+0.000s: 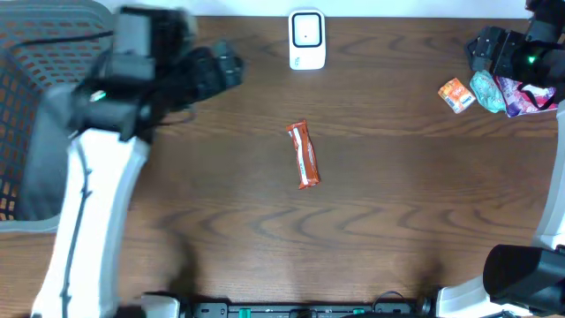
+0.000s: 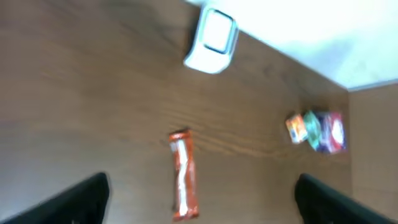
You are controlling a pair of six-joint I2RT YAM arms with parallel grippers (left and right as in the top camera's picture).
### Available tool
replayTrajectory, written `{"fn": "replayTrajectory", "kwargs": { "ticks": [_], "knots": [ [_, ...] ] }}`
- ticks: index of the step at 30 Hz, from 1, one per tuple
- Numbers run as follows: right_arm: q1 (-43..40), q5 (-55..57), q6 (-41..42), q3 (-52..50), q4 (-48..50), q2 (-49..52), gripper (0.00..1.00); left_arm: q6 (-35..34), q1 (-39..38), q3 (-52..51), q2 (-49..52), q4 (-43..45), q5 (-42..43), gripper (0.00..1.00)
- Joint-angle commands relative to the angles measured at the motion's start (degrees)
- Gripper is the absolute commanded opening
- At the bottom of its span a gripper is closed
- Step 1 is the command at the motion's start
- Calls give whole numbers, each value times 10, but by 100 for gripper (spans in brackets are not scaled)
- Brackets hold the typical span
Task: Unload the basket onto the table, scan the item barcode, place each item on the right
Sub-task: 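Carry the red snack bar out and drop it on the table center, then move the right gripper to the red snack bar and grasp it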
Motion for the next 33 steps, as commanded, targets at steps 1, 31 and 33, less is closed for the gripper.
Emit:
{"fn": "replayTrajectory", "kwargs": {
  "ticks": [1, 31, 33],
  "knots": [
    [3, -5, 6, 1, 0, -2, 99, 18, 73, 3, -49, -69, -51, 99],
    [247, -173, -50, -205, 35, 2, 99, 18, 153, 3, -81, -196, -70, 98],
    [264, -173, -50, -216, 54, 2, 99, 18, 153, 3, -81, -196, -70, 98]
  ]
}}
